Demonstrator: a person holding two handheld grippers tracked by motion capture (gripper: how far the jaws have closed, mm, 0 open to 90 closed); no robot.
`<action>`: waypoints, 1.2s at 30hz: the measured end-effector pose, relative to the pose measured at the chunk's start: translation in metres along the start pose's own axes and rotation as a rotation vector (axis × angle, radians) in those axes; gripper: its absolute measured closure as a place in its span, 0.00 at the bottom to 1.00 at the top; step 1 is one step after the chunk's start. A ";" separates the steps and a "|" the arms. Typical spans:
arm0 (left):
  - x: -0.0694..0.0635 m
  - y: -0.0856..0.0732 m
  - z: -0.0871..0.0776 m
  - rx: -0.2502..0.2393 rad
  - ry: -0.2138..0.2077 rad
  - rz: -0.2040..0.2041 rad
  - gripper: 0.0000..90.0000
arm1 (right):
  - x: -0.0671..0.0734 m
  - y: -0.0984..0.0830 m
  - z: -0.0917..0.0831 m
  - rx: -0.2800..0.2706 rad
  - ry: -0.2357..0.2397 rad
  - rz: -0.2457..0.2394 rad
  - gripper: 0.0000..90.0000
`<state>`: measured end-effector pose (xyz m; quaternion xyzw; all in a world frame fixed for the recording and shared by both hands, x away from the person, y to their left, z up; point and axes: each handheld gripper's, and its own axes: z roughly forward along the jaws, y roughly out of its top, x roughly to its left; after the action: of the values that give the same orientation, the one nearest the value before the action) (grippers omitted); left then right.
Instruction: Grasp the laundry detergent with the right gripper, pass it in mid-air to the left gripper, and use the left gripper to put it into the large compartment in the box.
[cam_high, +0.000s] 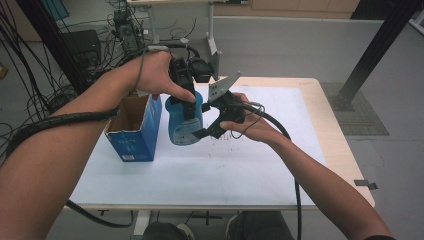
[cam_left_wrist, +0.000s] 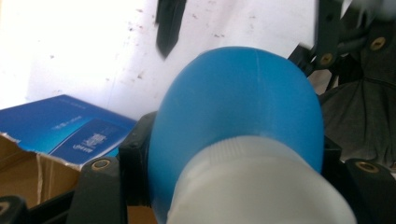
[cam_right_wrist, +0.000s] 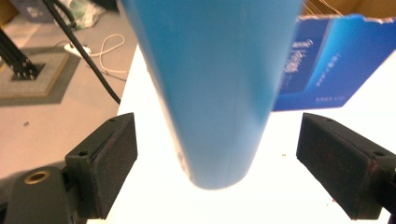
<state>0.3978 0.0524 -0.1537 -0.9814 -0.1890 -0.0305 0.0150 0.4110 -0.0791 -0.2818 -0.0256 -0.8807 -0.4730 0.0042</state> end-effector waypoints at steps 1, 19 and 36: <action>0.002 -0.001 -0.001 -0.002 -0.001 -0.009 0.41 | -0.001 -0.001 -0.002 0.002 0.003 0.013 0.09; 0.027 -0.019 -0.024 -0.018 0.024 -0.191 0.41 | -0.016 -0.027 -0.064 0.119 -0.202 0.184 0.00; 0.053 -0.046 -0.074 -0.060 0.108 -0.465 0.41 | -0.034 -0.055 -0.132 0.291 -0.389 0.372 0.00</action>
<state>0.4257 0.1121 -0.0760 -0.9084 -0.4079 -0.0911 -0.0113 0.4397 -0.2208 -0.2561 -0.2758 -0.9037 -0.3190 -0.0745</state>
